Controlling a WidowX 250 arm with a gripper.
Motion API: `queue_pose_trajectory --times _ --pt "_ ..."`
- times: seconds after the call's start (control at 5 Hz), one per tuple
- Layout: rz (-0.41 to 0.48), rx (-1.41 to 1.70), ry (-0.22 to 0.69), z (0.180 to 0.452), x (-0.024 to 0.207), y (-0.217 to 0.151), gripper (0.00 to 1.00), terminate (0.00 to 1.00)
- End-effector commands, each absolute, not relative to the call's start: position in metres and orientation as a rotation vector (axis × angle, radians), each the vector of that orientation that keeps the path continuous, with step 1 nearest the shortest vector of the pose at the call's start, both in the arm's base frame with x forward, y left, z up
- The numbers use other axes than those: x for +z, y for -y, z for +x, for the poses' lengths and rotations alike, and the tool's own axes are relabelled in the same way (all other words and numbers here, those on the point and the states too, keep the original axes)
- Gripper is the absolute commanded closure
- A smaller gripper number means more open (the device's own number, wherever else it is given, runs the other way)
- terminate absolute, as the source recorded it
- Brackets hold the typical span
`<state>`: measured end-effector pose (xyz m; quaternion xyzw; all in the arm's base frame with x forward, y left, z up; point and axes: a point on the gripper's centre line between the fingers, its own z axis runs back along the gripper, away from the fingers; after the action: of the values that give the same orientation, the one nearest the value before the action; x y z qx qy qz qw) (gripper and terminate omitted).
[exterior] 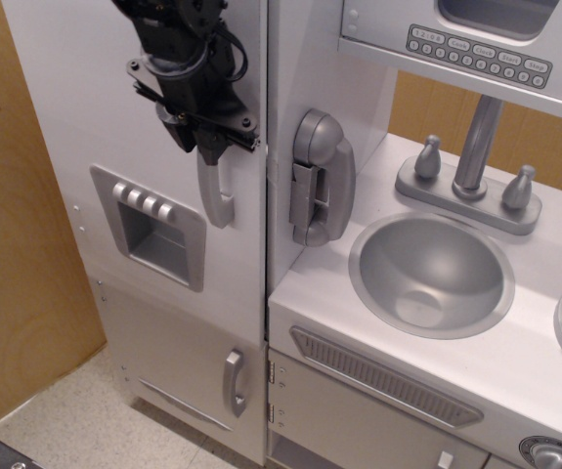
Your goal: Open fridge
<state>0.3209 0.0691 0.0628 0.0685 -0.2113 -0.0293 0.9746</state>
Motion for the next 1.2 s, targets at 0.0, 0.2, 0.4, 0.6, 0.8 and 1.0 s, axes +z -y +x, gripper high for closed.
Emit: queue_pose_trajectory --times 0.0,0.2,0.4,0.6,0.8,1.0 --pt "0.183 -0.09 0.487 0.283 0.091 -0.075 1.0 0.0" --pt "0.18 -0.125 0.444 0.258 0.093 -0.076 0.0 0.0" --pt "0.174 -0.126 0.375 0.232 0.093 -0.061 0.0 0.0" --pt "0.142 -0.181 0.254 0.209 0.084 -0.027 0.0 0.0" --pt "0.081 -0.203 0.207 0.211 0.076 0.003 0.0 0.0" --pt "0.027 -0.224 0.181 0.225 0.067 0.025 0.0 0.0"
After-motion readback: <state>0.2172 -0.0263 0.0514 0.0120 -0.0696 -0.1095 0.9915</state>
